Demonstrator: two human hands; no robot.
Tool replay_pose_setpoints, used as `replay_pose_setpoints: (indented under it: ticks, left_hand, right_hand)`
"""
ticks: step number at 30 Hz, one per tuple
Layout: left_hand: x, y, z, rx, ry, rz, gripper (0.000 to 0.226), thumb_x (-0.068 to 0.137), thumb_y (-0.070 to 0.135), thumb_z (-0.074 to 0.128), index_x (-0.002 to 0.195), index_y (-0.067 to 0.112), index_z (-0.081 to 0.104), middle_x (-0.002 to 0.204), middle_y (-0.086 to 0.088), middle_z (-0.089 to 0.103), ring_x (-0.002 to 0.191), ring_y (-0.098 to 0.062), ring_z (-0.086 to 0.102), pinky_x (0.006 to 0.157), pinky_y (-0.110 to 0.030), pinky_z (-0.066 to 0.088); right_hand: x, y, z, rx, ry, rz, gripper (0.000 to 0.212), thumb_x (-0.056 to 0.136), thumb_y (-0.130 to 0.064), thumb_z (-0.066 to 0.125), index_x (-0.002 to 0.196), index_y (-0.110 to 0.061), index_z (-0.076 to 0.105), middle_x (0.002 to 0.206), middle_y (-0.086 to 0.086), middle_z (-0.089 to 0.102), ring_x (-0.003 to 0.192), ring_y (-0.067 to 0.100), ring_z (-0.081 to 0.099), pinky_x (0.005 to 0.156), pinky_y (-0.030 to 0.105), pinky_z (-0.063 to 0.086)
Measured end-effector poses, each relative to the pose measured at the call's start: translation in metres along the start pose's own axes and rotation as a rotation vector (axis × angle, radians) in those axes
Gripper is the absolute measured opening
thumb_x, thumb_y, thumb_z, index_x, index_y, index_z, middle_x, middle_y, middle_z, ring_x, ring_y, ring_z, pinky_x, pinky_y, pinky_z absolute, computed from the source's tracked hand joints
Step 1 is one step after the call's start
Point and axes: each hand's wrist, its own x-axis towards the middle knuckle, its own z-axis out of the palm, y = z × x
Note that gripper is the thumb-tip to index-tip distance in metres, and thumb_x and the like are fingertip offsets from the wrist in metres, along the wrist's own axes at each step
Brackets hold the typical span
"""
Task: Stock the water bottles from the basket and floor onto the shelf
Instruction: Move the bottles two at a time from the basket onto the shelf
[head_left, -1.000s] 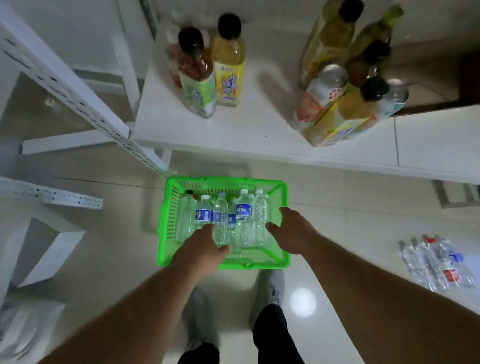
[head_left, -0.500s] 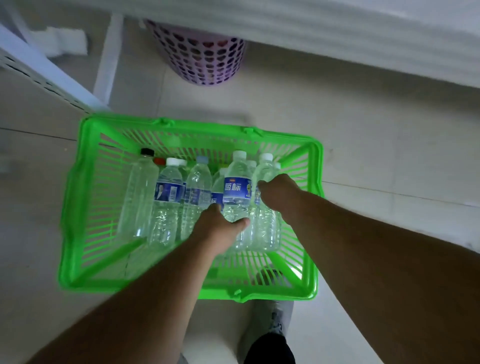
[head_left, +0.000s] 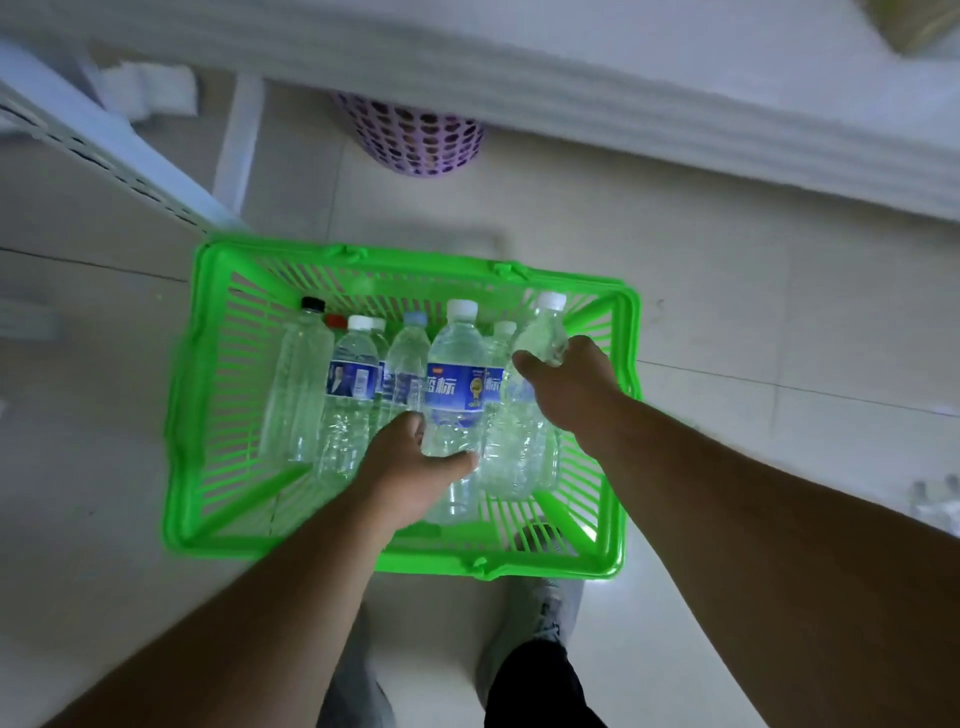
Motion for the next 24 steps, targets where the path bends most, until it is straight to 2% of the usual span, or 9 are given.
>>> replay_pose_setpoints:
  ticks: [3, 5, 7, 10, 12, 17, 19, 21, 24]
  left_hand:
    - [-0.045, 0.014, -0.035, -0.05, 0.028, 0.039, 0.055, 0.07, 0.05, 0.081, 0.096, 0.009, 0.055, 0.092, 0.004, 0.052, 0.084, -0.015, 0.05, 0.067, -0.029, 0.035]
    - [-0.081, 0.029, -0.063, -0.063, 0.072, 0.081, 0.053, 0.068, 0.049, 0.082, 0.082, 0.012, 0.048, 0.081, 0.004, 0.046, 0.073, -0.015, 0.042, 0.06, -0.031, 0.034]
    - [-0.119, 0.045, -0.093, -0.092, 0.091, 0.097, 0.047, 0.07, 0.044, 0.084, 0.083, 0.016, 0.047, 0.086, 0.004, 0.049, 0.074, -0.014, 0.045, 0.061, -0.029, 0.036]
    - [-0.18, 0.068, -0.137, -0.186, 0.082, 0.167, 0.05, 0.06, 0.051, 0.083, 0.098, 0.026, 0.061, 0.099, -0.001, 0.07, 0.095, -0.024, 0.066, 0.081, -0.04, 0.054]
    - [-0.227, 0.084, -0.169, -0.226, 0.087, 0.215, 0.051, 0.053, 0.051, 0.081, 0.097, 0.032, 0.064, 0.098, 0.0, 0.074, 0.098, -0.021, 0.07, 0.091, -0.048, 0.055]
    - [-0.36, 0.121, -0.238, -0.244, 0.065, 0.345, 0.044, 0.069, 0.026, 0.086, 0.106, 0.025, 0.064, 0.103, 0.009, 0.074, 0.1, -0.01, 0.069, 0.098, -0.039, 0.051]
    - [-0.411, 0.13, -0.258, -0.242, 0.081, 0.381, 0.046, 0.069, 0.028, 0.086, 0.109, 0.027, 0.064, 0.105, 0.009, 0.074, 0.103, -0.011, 0.068, 0.098, -0.038, 0.051]
    - [-0.456, 0.14, -0.275, -0.244, 0.113, 0.433, 0.049, 0.064, 0.035, 0.085, 0.107, 0.029, 0.063, 0.104, 0.007, 0.074, 0.101, -0.014, 0.068, 0.096, -0.041, 0.052]
    - [-0.515, 0.155, -0.293, -0.255, 0.144, 0.519, 0.047, 0.067, 0.03, 0.085, 0.109, 0.027, 0.064, 0.104, 0.003, 0.074, 0.1, -0.016, 0.068, 0.093, -0.038, 0.053]
  right_hand:
    - [-0.047, -0.027, -0.027, 0.028, -0.008, -0.085, 0.056, 0.085, -0.049, 0.071, 0.123, -0.012, 0.058, 0.109, 0.005, 0.066, 0.095, 0.026, 0.065, 0.067, 0.023, 0.04]
    - [-0.089, -0.053, -0.053, 0.038, -0.014, -0.141, 0.055, 0.086, -0.047, 0.072, 0.127, -0.015, 0.056, 0.105, 0.001, 0.063, 0.081, 0.017, 0.062, 0.052, 0.019, 0.039]
    - [-0.131, -0.076, -0.08, 0.052, 0.01, -0.201, 0.046, 0.085, -0.046, 0.073, 0.117, -0.016, 0.059, 0.095, 0.0, 0.063, 0.072, 0.014, 0.06, 0.045, 0.014, 0.036]
    - [-0.204, -0.115, -0.123, 0.052, 0.05, -0.292, 0.045, 0.081, -0.053, 0.073, 0.106, -0.018, 0.062, 0.094, 0.0, 0.068, 0.084, 0.023, 0.064, 0.063, 0.026, 0.046]
    - [-0.258, -0.142, -0.152, 0.044, 0.077, -0.353, 0.048, 0.08, -0.058, 0.07, 0.109, -0.021, 0.06, 0.098, -0.004, 0.069, 0.089, 0.021, 0.065, 0.075, 0.032, 0.051]
    - [-0.402, -0.195, -0.225, 0.129, 0.138, -0.535, 0.034, 0.085, -0.049, 0.072, 0.104, -0.023, 0.06, 0.097, -0.008, 0.068, 0.091, 0.015, 0.065, 0.077, 0.031, 0.049]
    - [-0.455, -0.211, -0.253, 0.18, 0.145, -0.599, 0.031, 0.086, -0.043, 0.073, 0.107, -0.025, 0.06, 0.101, -0.011, 0.07, 0.094, 0.009, 0.066, 0.084, 0.031, 0.052]
    - [-0.505, -0.227, -0.279, 0.2, 0.153, -0.66, 0.028, 0.086, -0.039, 0.075, 0.107, -0.035, 0.058, 0.098, -0.018, 0.069, 0.09, -0.004, 0.064, 0.079, 0.019, 0.048]
    - [-0.564, -0.244, -0.314, 0.19, 0.186, -0.736, 0.018, 0.085, -0.04, 0.076, 0.093, -0.037, 0.06, 0.08, -0.027, 0.068, 0.075, -0.017, 0.06, 0.063, 0.005, 0.039]
